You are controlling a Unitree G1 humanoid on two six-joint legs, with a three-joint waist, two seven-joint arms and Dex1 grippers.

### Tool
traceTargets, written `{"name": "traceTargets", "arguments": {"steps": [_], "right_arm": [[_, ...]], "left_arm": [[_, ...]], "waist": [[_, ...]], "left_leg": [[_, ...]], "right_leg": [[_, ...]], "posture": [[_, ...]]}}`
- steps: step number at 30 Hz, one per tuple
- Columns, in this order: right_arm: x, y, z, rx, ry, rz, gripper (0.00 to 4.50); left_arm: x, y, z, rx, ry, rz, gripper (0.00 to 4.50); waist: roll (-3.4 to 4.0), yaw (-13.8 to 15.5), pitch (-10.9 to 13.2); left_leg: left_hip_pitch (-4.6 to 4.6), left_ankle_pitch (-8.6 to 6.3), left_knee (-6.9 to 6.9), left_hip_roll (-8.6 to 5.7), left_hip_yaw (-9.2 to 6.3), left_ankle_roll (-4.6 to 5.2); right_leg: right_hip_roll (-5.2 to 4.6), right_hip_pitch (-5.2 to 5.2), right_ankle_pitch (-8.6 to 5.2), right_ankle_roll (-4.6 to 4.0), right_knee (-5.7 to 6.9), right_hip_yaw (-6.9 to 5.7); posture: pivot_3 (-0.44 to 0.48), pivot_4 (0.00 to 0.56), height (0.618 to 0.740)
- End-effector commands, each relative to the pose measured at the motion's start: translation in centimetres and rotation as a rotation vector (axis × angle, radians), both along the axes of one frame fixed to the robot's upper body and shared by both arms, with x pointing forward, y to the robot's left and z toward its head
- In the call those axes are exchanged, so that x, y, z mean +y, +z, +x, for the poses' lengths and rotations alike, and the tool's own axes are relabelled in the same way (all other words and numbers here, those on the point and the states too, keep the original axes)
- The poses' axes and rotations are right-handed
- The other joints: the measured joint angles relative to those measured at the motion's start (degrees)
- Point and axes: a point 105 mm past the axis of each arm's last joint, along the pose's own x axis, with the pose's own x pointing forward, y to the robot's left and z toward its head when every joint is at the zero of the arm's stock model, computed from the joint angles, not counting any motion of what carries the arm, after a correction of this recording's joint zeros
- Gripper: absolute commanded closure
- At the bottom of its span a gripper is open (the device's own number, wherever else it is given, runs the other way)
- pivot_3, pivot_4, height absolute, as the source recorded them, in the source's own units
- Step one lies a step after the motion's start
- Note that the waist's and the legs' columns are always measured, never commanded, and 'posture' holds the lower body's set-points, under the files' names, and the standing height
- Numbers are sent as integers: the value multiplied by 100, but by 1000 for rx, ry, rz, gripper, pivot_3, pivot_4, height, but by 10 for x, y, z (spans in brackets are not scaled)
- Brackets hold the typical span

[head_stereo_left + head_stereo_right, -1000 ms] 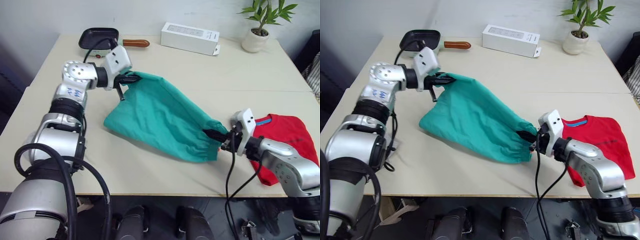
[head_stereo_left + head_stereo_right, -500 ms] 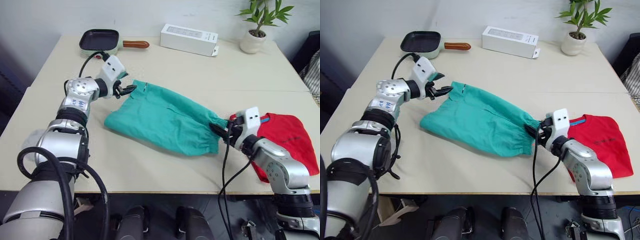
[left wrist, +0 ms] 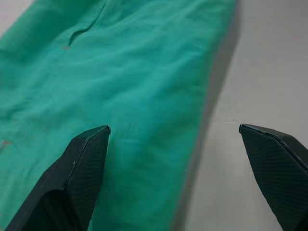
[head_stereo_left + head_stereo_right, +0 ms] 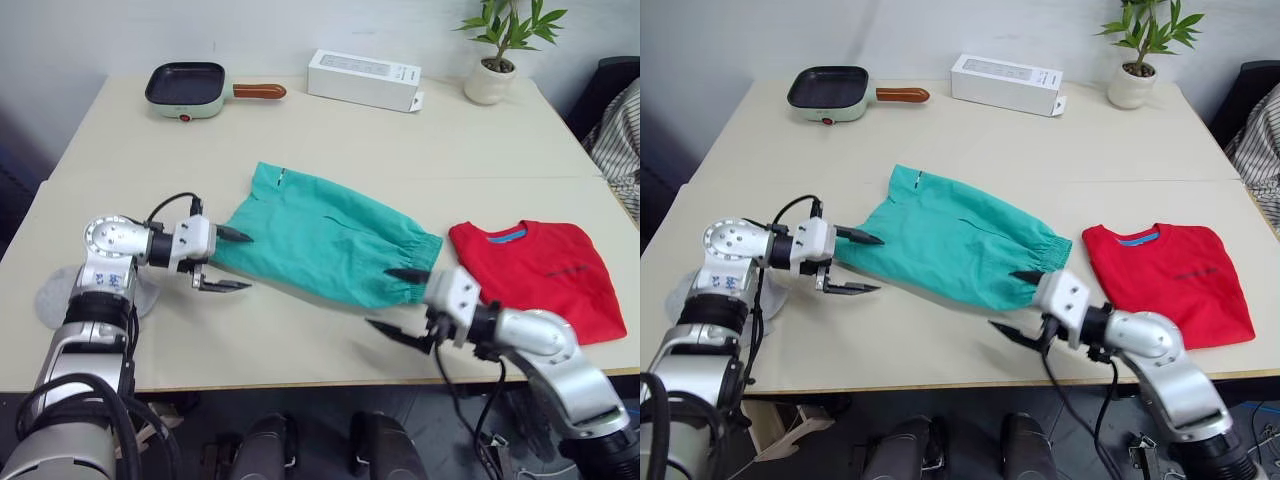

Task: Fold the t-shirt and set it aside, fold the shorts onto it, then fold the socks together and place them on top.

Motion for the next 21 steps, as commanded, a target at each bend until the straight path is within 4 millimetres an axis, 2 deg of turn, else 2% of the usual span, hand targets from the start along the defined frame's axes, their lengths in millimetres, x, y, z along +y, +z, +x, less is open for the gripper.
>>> {"name": "traceTargets", "arguments": {"steps": [1,4,6,7,9,14,18,21], "right_arm": [[-4,-6,20,-113,-134,-50,8],[-15,-19,31,-174,-181,-177,8],[-25,-25,38,-189,-222,-220,401],[-28,-26,40,-195,-230,-226,595],[-32,-26,45,-209,-247,-229,1268],[-31,-21,53,-236,-234,-199,3029],[-27,-17,50,-226,-152,-149,4483],[-28,-14,47,-204,-102,-107,4500]], "left_arm": [[-14,2,7,-147,17,40,0],[-16,-12,19,-213,87,108,0],[-15,-21,26,-225,116,159,0],[-15,-25,28,-231,125,179,187],[-15,-28,34,-250,146,200,591],[-16,-34,47,-243,207,219,2160],[-12,-41,35,-167,160,190,3497],[-7,-40,20,-112,116,144,4388]], "waist": [[-3,64,-2],[-3,107,-2],[-8,126,-17],[-8,136,-28],[-6,135,-45],[-12,139,-74],[-9,94,-76],[-9,52,-76]], "left_leg": [[3,0,1,-1,0,1],[3,2,1,-8,-1,3],[6,2,-3,-12,0,3],[9,3,-2,-13,-6,4],[15,6,-2,-18,-6,9],[21,10,-3,-21,-8,8],[21,15,-7,-19,-7,14],[19,15,-10,-17,-6,11]], "right_leg": [[-4,3,2,0,-1,1],[-46,2,13,-4,-1,2],[-50,2,13,-3,-1,-3],[-52,9,13,-3,0,-13],[-58,16,14,-1,-2,-16],[-66,20,24,-1,0,-19],[-64,17,24,-1,3,-19],[-61,14,24,-1,1,-23]], "posture": [[0,150,740],[0,150,740],[0,150,740],[0,150,740],[0,150,740],[0,150,740],[0,150,740],[0,150,740]]}}
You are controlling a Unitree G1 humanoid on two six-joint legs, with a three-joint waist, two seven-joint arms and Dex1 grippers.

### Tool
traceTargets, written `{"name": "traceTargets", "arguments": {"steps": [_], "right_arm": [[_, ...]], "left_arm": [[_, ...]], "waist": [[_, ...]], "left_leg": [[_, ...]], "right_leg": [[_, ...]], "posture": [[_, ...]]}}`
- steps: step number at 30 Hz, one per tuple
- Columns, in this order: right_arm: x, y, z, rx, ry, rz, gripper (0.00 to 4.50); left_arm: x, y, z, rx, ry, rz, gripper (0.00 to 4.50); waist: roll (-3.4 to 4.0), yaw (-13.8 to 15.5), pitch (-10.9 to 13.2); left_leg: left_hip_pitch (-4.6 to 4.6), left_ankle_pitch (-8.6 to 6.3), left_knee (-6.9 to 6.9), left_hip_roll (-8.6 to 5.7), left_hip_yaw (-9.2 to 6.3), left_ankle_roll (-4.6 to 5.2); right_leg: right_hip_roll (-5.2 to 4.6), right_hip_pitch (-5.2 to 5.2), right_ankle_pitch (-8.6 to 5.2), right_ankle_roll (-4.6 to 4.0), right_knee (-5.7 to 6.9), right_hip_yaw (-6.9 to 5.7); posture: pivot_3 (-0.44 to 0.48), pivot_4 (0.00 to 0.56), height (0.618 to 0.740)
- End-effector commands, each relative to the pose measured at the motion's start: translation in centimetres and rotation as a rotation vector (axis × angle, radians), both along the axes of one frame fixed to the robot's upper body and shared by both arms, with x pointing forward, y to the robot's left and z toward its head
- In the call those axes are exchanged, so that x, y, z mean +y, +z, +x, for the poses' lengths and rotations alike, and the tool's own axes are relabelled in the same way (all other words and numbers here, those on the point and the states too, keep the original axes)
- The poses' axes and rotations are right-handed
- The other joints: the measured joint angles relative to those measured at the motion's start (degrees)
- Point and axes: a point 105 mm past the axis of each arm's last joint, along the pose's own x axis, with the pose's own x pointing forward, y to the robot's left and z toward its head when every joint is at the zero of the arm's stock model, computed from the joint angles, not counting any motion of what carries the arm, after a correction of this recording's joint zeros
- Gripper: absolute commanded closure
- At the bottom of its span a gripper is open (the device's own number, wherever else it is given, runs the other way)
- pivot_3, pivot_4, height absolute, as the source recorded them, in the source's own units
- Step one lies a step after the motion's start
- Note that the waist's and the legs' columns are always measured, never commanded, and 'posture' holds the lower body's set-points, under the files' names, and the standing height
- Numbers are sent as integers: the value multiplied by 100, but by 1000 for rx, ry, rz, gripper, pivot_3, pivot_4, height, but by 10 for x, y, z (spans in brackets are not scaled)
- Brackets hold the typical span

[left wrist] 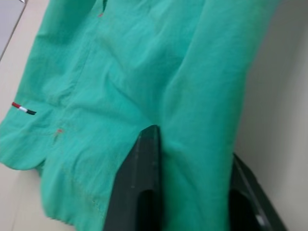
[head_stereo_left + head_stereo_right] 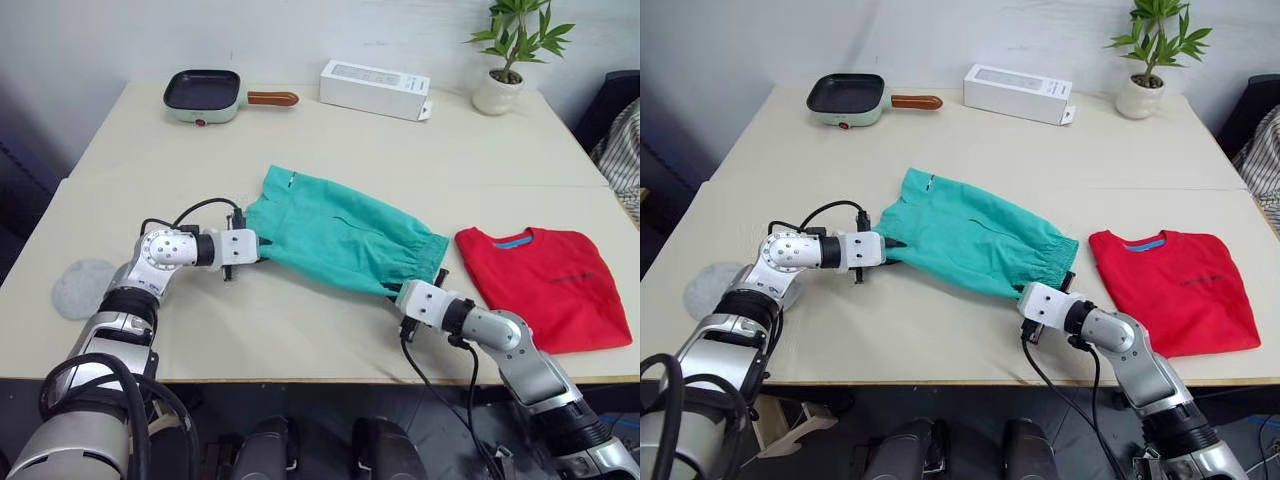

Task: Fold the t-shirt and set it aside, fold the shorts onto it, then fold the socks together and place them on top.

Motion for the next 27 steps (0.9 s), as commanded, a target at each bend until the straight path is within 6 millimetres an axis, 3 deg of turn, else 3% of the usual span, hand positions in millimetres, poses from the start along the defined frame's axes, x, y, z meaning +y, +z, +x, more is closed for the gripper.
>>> {"name": "traceTargets", "arguments": {"steps": [1,7,10,17,23,25,27], "right_arm": [[-7,14,-2,-9,56,59,4500],[-30,26,-2,2,149,71,4500],[-38,23,-13,60,243,39,4500],[-42,3,-46,122,326,-7,4500],[-45,-13,-59,116,291,-35,4500],[-48,-9,-54,119,237,20,4500],[-49,-10,-63,171,258,29,4054]], "left_arm": [[13,-12,-22,112,-40,-6,4451],[26,8,-67,142,-106,-38,4451],[28,14,-96,168,-115,-52,4451],[24,-2,-138,208,-17,-87,4451],[21,-11,-154,259,37,-129,4451],[18,-10,-157,258,34,-134,3996],[19,-8,-157,242,40,-131,3497]], "waist": [[0,-57,0],[5,-165,3],[10,-148,7],[16,-76,10],[19,-76,12],[19,-74,12],[26,-31,14]], "left_leg": [[0,-1,-1,3,3,-1],[-5,-3,-5,6,6,1],[-6,-3,-5,8,5,1],[-4,-17,-8,6,-16,-2],[-1,-37,-11,8,-13,-44],[0,-36,-11,8,-13,-46],[1,-37,-11,8,-13,-46]], "right_leg": [[3,0,0,0,2,1],[8,3,0,0,-2,-1],[6,3,0,0,-6,6],[-10,11,-2,-4,-31,40],[-7,9,-4,-6,-32,44],[-7,8,-4,-7,-31,45],[-9,6,-5,-8,-31,47]], "posture": [[0,150,740],[0,150,740],[0,150,740],[0,150,740],[0,150,740],[0,150,740],[0,150,740]]}}
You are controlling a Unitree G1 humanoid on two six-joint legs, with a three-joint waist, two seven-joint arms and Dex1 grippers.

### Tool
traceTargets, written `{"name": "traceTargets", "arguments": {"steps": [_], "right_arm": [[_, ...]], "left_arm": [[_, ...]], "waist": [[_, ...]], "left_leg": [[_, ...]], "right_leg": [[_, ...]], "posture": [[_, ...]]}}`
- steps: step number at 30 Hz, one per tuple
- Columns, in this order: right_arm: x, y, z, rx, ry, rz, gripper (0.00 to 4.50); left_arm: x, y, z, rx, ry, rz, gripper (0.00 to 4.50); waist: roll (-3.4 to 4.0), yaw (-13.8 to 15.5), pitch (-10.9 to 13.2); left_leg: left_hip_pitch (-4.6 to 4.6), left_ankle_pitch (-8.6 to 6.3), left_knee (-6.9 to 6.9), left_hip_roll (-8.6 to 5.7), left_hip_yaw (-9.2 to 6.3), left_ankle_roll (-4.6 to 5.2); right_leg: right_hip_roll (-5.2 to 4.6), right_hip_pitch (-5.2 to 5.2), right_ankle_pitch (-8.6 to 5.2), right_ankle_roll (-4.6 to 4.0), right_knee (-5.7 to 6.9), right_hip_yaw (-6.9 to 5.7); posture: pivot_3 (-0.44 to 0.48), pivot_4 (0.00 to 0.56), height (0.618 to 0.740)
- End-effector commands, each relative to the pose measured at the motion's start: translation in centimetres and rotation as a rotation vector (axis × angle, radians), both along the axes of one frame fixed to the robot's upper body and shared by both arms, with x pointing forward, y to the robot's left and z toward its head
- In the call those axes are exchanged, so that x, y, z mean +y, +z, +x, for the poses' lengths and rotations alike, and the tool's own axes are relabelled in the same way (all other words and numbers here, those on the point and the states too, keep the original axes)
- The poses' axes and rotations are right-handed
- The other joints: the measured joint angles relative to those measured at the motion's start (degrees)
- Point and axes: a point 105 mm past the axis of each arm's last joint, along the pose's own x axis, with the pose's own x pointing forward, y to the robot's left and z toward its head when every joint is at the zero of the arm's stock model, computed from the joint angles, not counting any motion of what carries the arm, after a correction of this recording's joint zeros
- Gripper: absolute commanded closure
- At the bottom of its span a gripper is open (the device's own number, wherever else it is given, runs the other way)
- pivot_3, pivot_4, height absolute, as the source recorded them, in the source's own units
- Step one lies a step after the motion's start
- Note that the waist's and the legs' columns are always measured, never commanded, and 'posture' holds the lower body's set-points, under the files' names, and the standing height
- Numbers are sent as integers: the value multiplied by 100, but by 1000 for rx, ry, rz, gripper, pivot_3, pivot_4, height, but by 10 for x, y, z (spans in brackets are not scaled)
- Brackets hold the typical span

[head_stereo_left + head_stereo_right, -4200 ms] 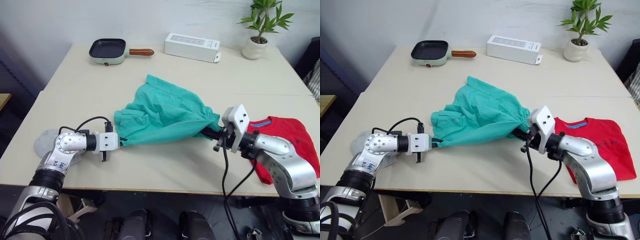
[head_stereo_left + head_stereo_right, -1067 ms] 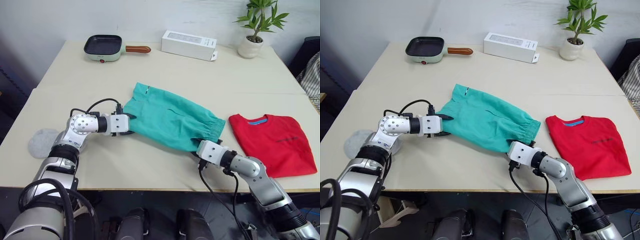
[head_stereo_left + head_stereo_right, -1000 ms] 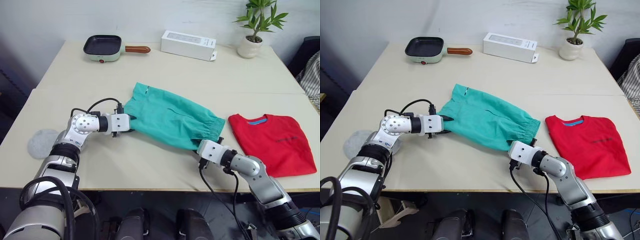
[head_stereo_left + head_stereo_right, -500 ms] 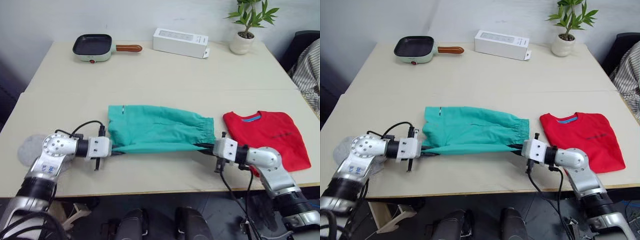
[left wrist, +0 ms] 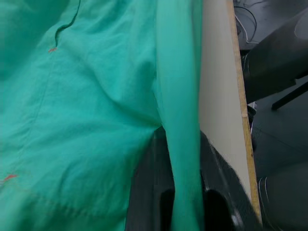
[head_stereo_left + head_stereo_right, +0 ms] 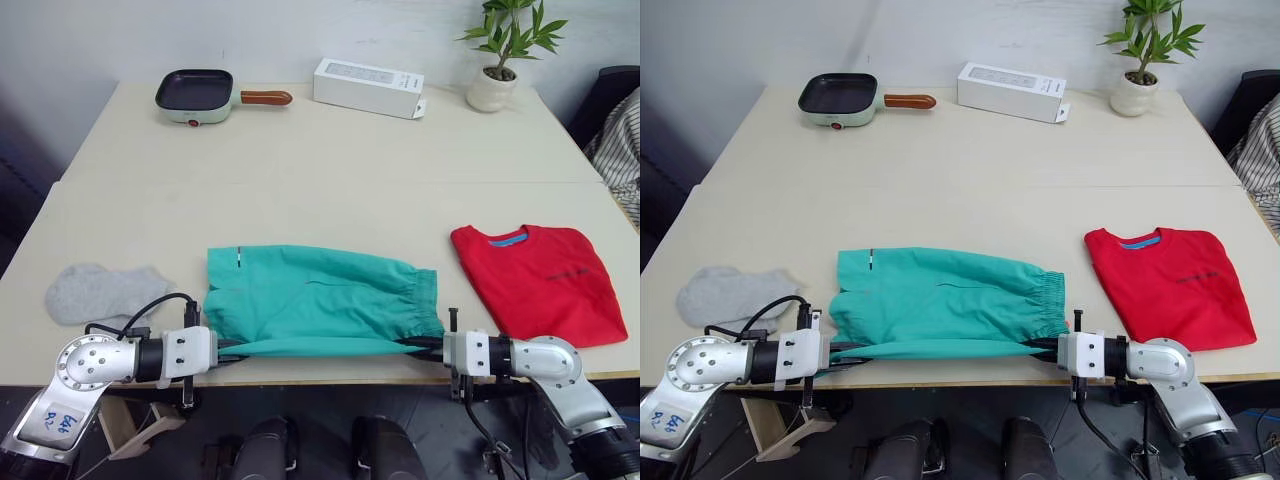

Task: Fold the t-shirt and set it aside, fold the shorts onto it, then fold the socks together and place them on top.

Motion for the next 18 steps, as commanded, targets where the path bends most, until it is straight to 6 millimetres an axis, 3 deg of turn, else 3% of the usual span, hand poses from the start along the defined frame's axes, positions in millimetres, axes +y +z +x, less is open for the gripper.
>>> {"name": "traceTargets", "arguments": {"steps": [1,4,7,10,11,14,18], "right_arm": [[-15,9,-6,20,-33,-3,3838],[-20,21,-19,46,-11,-3,2788],[-21,42,-33,44,17,6,1769],[-15,65,-46,108,41,74,1769],[-12,73,-47,141,31,120,1947],[8,92,-31,199,-47,320,2760],[47,83,-1,111,-129,429,4107]], "left_arm": [[6,15,3,-53,34,-3,3186],[9,28,-4,12,40,-72,2255],[12,52,-19,197,66,-243,2238],[9,78,-20,288,52,-379,2238],[6,83,-17,286,43,-392,2238],[-12,87,1,259,19,-442,2784],[-52,64,29,209,-71,-456,3996]], "waist": [[6,56,2],[7,87,2],[15,86,7],[20,86,10],[22,93,12],[26,108,14],[19,110,-1]], "left_leg": [[0,-1,0,0,0,0],[-1,-3,-2,2,0,-3],[-6,-6,-4,4,-1,0],[0,-5,-3,9,-5,1],[6,-5,-4,10,-6,0],[30,-6,-5,10,-8,3],[83,-16,-49,8,-2,11]], "right_leg": [[-1,0,0,0,-2,0],[0,-2,-1,-3,-4,-1],[-1,-3,-2,-4,-7,1],[1,6,-3,-5,-9,0],[2,11,-3,-5,-12,1],[3,36,-7,-12,-13,0],[8,87,-15,-27,-65,2]], "posture": [[0,150,740],[0,150,740],[0,150,740],[0,150,740],[0,150,740],[0,150,740],[0,150,740]]}}
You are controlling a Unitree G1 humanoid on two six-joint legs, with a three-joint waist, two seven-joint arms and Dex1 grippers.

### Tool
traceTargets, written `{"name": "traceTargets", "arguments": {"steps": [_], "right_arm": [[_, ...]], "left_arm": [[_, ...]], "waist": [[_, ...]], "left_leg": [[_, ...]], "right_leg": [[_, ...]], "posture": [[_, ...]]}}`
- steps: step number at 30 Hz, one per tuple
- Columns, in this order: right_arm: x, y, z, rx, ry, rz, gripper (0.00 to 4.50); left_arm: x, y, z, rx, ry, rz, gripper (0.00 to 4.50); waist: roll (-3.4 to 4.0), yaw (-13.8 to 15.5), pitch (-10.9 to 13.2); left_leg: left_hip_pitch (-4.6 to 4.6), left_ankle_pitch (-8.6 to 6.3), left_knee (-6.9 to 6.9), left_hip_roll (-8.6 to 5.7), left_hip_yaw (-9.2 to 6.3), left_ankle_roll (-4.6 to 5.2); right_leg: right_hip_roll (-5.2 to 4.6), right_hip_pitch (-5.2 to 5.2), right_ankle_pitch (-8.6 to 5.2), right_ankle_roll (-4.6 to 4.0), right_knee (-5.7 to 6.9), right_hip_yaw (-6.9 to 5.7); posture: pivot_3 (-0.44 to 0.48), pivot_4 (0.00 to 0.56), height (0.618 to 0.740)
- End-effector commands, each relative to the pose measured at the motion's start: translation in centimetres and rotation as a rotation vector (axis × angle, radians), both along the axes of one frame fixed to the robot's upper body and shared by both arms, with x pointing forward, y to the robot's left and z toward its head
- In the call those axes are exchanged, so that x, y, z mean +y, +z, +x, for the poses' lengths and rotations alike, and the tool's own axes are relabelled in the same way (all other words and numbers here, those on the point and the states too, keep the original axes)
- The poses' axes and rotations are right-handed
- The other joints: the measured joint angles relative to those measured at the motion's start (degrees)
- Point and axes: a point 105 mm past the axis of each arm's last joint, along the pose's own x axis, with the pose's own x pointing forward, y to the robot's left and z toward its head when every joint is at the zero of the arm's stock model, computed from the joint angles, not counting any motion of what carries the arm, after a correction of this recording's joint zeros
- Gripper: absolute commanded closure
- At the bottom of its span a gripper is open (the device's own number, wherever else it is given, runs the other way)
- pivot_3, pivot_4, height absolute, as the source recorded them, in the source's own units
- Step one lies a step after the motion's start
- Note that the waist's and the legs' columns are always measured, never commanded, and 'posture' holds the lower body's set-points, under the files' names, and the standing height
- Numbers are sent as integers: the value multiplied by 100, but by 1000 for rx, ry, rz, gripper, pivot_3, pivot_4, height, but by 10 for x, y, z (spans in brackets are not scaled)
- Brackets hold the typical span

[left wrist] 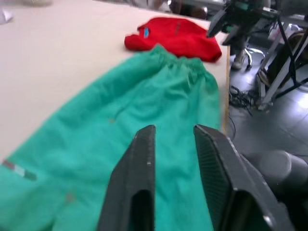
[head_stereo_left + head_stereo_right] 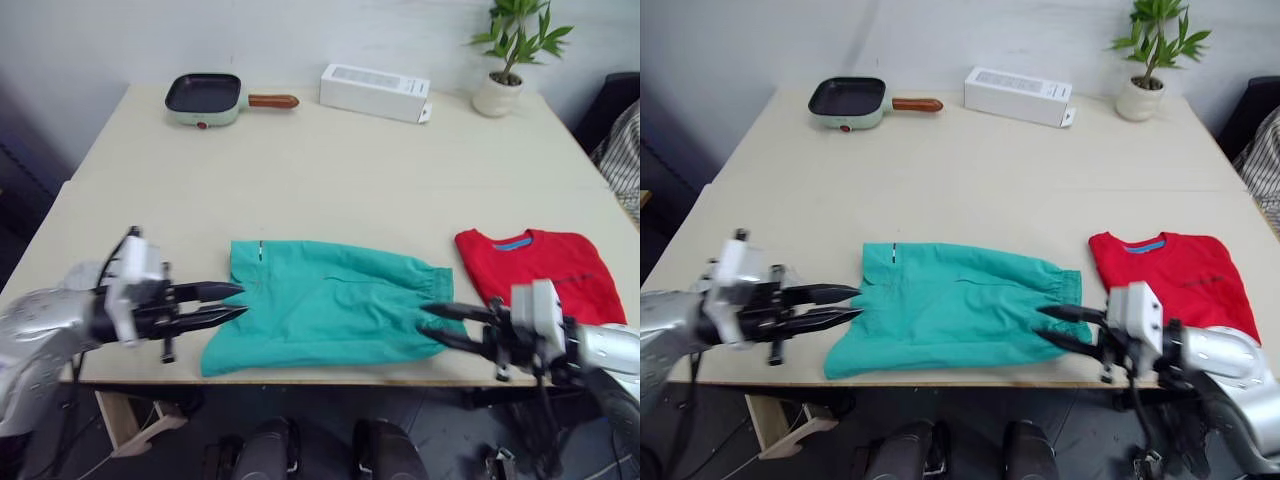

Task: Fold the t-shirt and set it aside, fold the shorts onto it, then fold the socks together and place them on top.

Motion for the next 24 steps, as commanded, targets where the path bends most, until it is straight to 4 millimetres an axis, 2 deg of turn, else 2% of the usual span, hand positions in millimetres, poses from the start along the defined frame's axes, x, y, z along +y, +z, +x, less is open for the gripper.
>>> {"name": "traceTargets", "arguments": {"steps": [1,2,4,6,10,14,17,21,24], "right_arm": [[36,-17,18,-39,-75,38,4465],[46,-24,25,-76,-114,31,4500],[67,-42,34,-93,-170,19,4500],[77,-50,42,-95,-263,35,4500],[74,-67,52,-121,-424,-15,4500],[46,-75,58,-128,-551,-19,4500],[8,-82,64,-61,-701,65,4500],[-26,-91,69,-20,-811,95,4500],[-51,-86,78,10,-899,173,4500]], "left_arm": [[-28,-28,24,-22,-20,-10,4319],[-33,-40,32,-42,-18,22,4490],[-43,-60,54,-98,35,80,4490],[-47,-70,68,-122,74,116,4490],[-48,-94,82,-130,141,228,4490],[-43,-113,82,-37,204,267,4490],[-36,-127,77,19,242,293,4490],[-32,-136,72,43,263,305,4490],[-27,-139,73,14,290,322,4490]], "waist": [[-2,9,-3],[-3,7,-3],[-3,-1,-4],[-8,-6,-6],[-10,-40,-8],[-23,-33,-16],[-37,-35,-31],[-22,-38,-106],[-4,-24,-127]], "left_leg": [[4,14,-28,-5,7,-17],[0,29,-30,-7,11,-42],[-16,28,-43,-8,20,-47],[-26,38,-38,-3,51,-29],[-50,40,-23,6,76,-14],[-20,33,-19,8,81,-1],[1,21,-22,12,81,-31],[13,28,-34,17,71,-41],[15,26,-33,14,73,-40]], "right_leg": [[0,0,1,0,-18,1],[2,-13,3,3,-3,-3],[12,-44,3,4,9,-4],[57,-81,-3,-5,49,-20],[74,-108,-4,-4,77,-10],[69,-83,-1,3,57,7],[25,-73,1,5,61,34],[19,-72,2,-3,71,47],[13,-70,2,-4,70,46]], "posture": [[0,150,740],[0,150,740],[0,150,740],[0,150,740],[0,150,740],[0,150,740],[0,150,740],[0,150,740],[0,150,740]]}}
